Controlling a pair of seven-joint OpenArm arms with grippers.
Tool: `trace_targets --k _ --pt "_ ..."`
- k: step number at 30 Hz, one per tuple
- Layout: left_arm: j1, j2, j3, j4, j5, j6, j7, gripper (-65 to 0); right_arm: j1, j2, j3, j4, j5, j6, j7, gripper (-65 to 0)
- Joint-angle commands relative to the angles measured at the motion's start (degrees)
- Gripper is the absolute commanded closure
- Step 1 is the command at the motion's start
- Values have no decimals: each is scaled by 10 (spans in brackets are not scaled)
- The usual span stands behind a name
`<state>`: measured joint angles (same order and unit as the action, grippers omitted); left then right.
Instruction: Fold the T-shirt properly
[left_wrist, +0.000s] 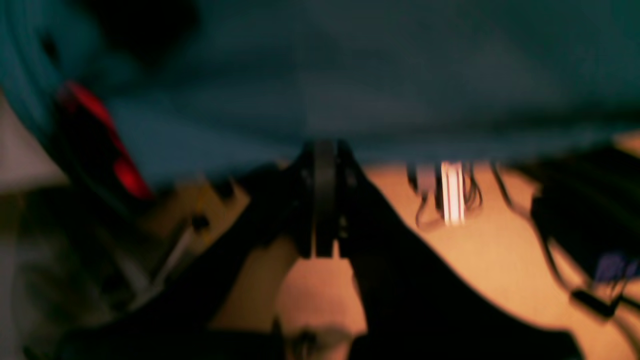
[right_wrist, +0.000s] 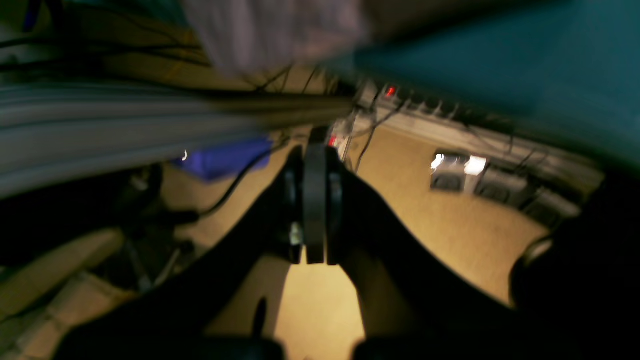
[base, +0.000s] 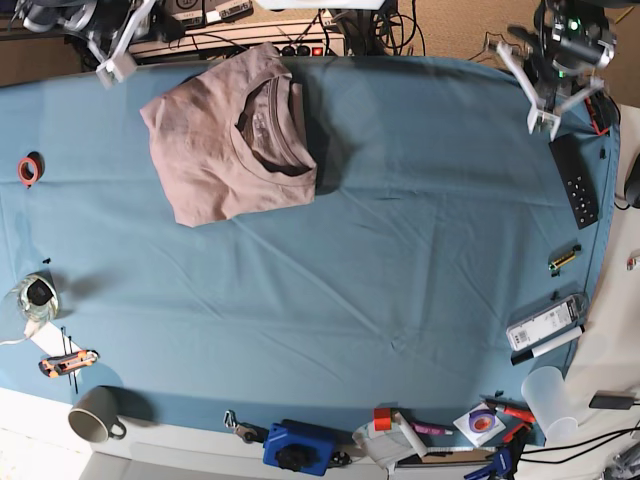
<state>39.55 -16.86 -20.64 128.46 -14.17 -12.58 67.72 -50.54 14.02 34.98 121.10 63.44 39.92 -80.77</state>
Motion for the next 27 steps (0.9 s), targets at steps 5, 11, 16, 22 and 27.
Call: trace_targets --k 5,11,16,22,27 --pt "77 -4 -3 9 -7 27 -5 0 -41 -12 5 7 -79 1 8 0" --pt "179 -4 -3 6 -70 25 -67 0 -48 -11 2 -39 -110 1 8 0" --pt "209 8 -3 -51 -73 25 -74 0 -34 -7 -10 -165 -111 1 8 0" --pt "193 30 -1 -190 -75 -2 -128 0 32 -7 -27 -316 -146 1 8 0" --pt "138 44 -1 -326 -71 -45 -202 0 97 -3 -63 -421 -235 1 53 0"
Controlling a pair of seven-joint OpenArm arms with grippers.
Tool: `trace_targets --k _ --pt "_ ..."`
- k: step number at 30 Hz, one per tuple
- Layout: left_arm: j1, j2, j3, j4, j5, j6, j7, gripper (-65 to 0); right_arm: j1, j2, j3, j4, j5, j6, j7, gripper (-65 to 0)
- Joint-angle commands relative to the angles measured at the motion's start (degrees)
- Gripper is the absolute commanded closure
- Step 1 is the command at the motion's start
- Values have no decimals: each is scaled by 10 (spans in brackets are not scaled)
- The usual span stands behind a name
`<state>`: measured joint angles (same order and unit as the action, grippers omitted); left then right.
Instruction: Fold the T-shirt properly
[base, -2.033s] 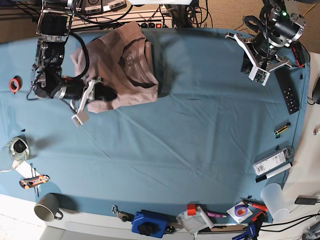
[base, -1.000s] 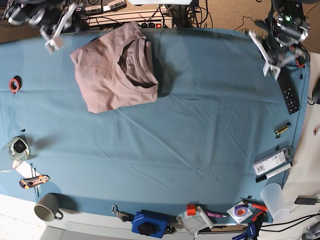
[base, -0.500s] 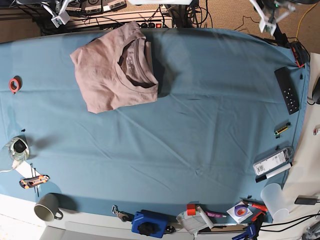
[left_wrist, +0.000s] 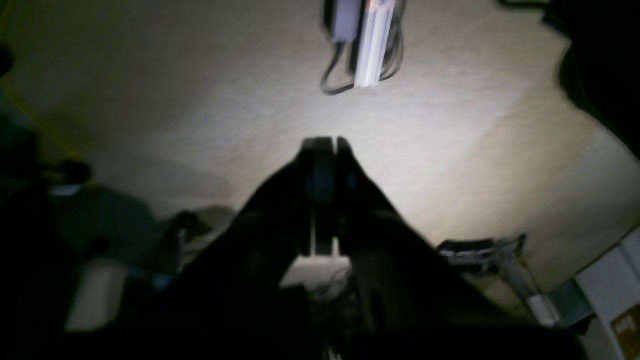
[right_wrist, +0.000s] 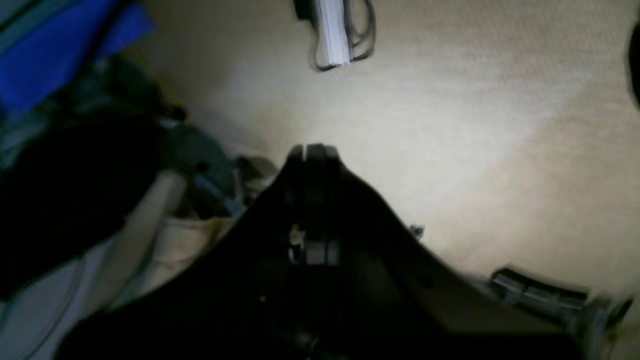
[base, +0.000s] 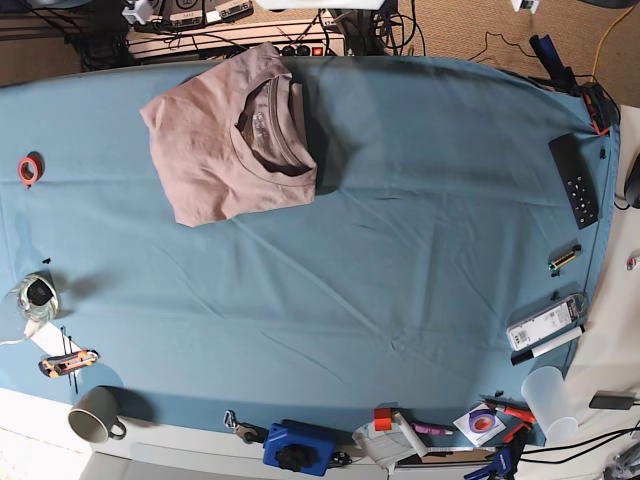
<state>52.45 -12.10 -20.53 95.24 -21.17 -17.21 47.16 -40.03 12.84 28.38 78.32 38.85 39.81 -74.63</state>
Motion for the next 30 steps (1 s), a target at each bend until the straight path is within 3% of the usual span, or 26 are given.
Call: trace_targets --k 1,3,8,15,19,22,26,28,30 --pt "-5 -1 -2 -24 6 -14 -19 0 3 14 -13 -16 -9 2 18 0" --pt "-37 0 -2 -90 23 -37 -76 0 29 32 -56 -64 -52 2 69 0" --pt "-128 0 -2 -262 45 -32 -166 0 108 71 -172 -187 -191 2 214 0" --pt "-261 1 -2 -504 78 -32 -248 0 216 67 -258 -339 -285 2 388 0" --pt "-325 1 -2 -634 144 -32 -352 0 255 67 -303 -403 -348 2 522 0" --pt "-365 7 -2 -708 196 -26 -400 0 268 67 -333 -442 -384 -64 627 0" --pt "-397 28 -2 -748 245 44 -470 0 279 65 -362 -490 -414 -155 701 0" --pt "-406 37 -2 -746 261 59 -472 0 285 61 -369 -511 -416 -179 713 0" --pt "-411 43 -2 -743 266 56 -472 0 288 59 -370 -522 -415 -183 718 0"
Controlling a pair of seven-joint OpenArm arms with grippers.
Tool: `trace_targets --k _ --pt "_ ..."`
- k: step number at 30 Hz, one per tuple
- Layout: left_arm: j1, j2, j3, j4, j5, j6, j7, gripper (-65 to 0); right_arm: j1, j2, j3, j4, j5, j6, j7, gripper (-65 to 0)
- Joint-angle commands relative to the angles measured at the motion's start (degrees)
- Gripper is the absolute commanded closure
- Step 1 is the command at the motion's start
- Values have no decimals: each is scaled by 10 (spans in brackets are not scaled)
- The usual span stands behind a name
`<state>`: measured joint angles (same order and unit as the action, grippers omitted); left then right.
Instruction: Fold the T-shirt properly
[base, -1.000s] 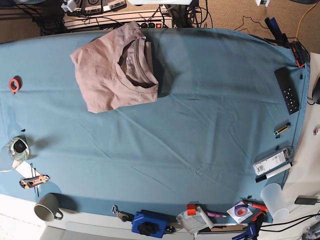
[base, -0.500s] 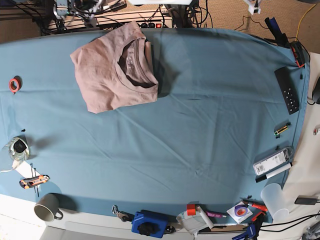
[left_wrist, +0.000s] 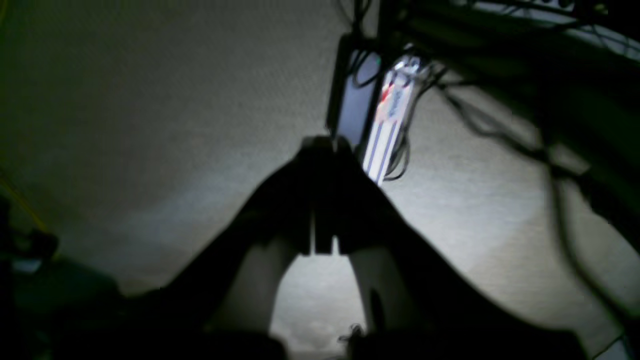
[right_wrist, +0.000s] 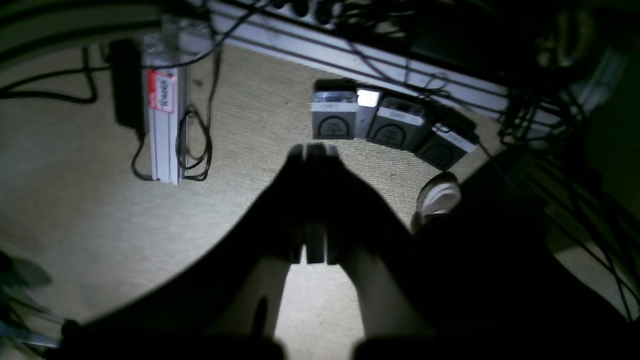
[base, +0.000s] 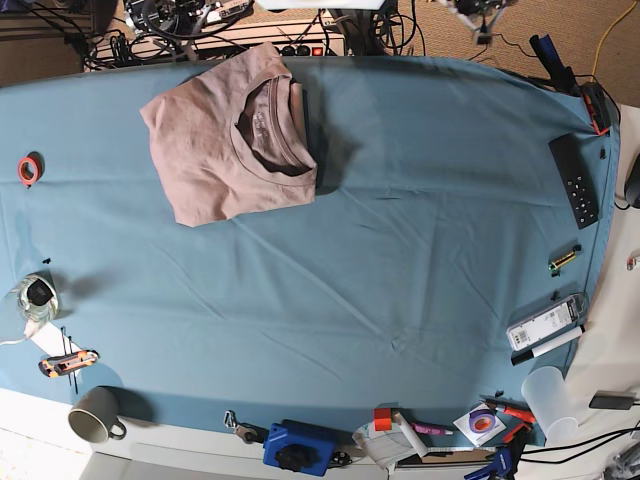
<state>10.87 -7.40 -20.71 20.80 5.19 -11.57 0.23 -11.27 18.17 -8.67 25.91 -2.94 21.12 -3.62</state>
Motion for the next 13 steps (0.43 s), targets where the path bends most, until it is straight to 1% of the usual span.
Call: trace_targets --k 1,13 --pt "4 -2 -1 5 2 -2 -3 0 0 6 0 2 3 4 8 0" --pt "6 -2 -1 33 2 -2 -3 0 27 9 0 3 4 5 -5 0"
